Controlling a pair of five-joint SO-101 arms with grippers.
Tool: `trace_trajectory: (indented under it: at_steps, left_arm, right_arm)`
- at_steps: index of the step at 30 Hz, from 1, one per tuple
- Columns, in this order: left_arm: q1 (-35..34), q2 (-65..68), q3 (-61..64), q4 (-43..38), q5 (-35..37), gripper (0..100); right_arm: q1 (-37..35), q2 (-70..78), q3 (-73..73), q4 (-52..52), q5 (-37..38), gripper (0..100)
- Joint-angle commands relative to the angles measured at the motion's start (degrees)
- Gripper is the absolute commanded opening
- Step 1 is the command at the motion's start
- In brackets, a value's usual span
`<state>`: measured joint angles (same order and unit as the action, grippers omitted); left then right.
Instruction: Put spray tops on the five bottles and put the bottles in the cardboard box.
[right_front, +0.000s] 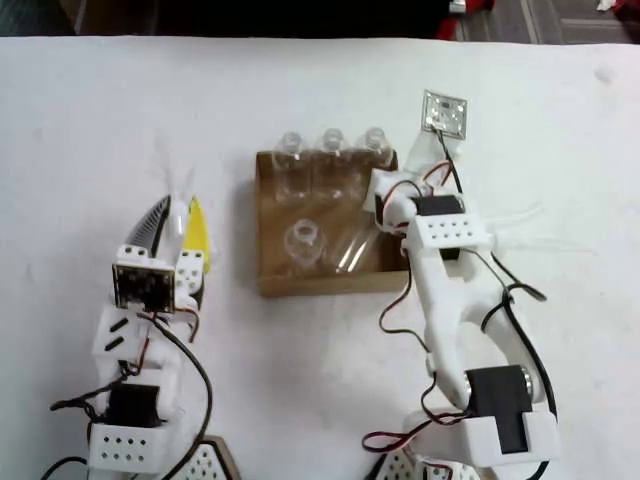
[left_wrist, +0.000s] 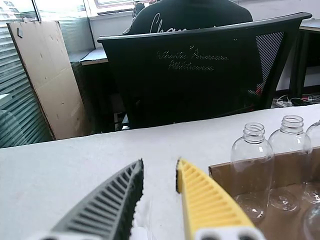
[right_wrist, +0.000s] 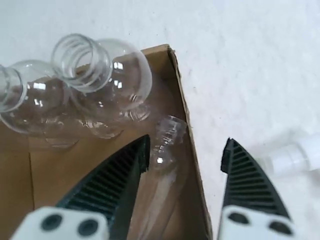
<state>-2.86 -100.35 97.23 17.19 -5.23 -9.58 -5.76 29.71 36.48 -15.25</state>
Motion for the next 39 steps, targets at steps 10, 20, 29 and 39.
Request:
trace_trajectory:
  at_steps: [10, 20, 29, 39]
  left_arm:
    - [0.66, -0.57, -0.09, -0.26, 0.18, 10]
    - [0.66, -0.66, -0.09, -0.26, 0.18, 10]
    - [0.66, -0.66, -0.09, -0.44, 0.18, 11]
    - [0.66, -0.66, -0.26, -0.44, 0.18, 11]
  right_arm:
    - [-6.11, -13.76, 4.22, 6.37, 0.0, 20.8]
    - [-8.4, -2.24, -0.26, 7.6, -0.44, 20.9]
    - [-8.22, -1.45, -0.62, 8.13, -3.87, 28.9]
    - [-12.26, -1.01, -0.62, 7.78, -4.4, 36.1]
